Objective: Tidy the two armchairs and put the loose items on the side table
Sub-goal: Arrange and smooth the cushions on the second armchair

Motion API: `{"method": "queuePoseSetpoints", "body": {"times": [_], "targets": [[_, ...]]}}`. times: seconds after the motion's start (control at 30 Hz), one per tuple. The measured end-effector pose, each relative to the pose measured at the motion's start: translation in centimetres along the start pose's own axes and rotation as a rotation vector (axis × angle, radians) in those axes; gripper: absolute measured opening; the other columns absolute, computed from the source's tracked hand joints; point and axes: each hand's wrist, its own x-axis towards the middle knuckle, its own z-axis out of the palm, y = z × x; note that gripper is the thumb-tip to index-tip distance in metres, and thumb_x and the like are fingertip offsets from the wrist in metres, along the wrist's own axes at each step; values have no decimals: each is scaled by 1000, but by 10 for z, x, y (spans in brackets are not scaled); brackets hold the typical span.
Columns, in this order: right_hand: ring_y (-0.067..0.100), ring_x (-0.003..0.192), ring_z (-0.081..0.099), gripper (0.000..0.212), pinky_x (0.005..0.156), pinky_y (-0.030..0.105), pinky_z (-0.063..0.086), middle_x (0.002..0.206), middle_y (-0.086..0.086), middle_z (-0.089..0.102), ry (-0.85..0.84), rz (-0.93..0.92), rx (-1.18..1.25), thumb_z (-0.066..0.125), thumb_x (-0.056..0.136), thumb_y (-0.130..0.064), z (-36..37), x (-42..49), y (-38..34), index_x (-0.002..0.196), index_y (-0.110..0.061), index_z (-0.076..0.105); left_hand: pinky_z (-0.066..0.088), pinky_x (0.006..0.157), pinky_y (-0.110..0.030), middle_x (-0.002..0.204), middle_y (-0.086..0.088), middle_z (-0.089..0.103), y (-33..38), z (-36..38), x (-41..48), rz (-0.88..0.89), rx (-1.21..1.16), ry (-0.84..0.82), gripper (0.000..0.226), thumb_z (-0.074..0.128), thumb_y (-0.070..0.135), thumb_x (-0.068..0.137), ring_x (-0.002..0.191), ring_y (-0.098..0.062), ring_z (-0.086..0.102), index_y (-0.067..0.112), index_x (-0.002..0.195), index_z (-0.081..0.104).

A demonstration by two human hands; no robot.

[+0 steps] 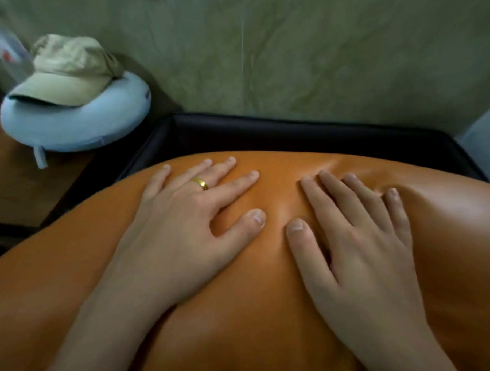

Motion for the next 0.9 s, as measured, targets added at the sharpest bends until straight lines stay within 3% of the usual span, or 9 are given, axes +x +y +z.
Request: {"method": "queuePoseSetpoints", "body": {"times": [0.27, 0.5, 0.9], "targets": [[21, 141, 43, 61, 120, 57, 21, 146, -8, 55, 161, -132, 9, 23, 94, -63, 5, -25, -5, 142, -39, 52, 18, 122, -43, 148, 43, 30, -17, 6, -25, 122, -90, 137, 58, 19, 85, 77, 141, 17, 20, 75, 134, 27], [10, 149, 22, 65, 125, 47, 3, 157, -18, 36, 106, -159, 31, 12, 92, -65, 5, -19, -3, 151, -45, 33, 26, 119, -43, 147, 36, 40, -19, 11, -14, 135, -161, 181, 58, 27, 81, 76, 135, 13, 34, 69, 131, 42], [13, 144, 34, 52, 124, 50, 10, 148, -11, 51, 303, -196, 25, 30, 99, -54, 21, -46, -10, 140, -34, 54, 29, 117, -46, 151, 19, 45, -31, 18, -40, 142, -167, 225, 58, 40, 74, 82, 140, -6, 40, 54, 135, 52]]}}
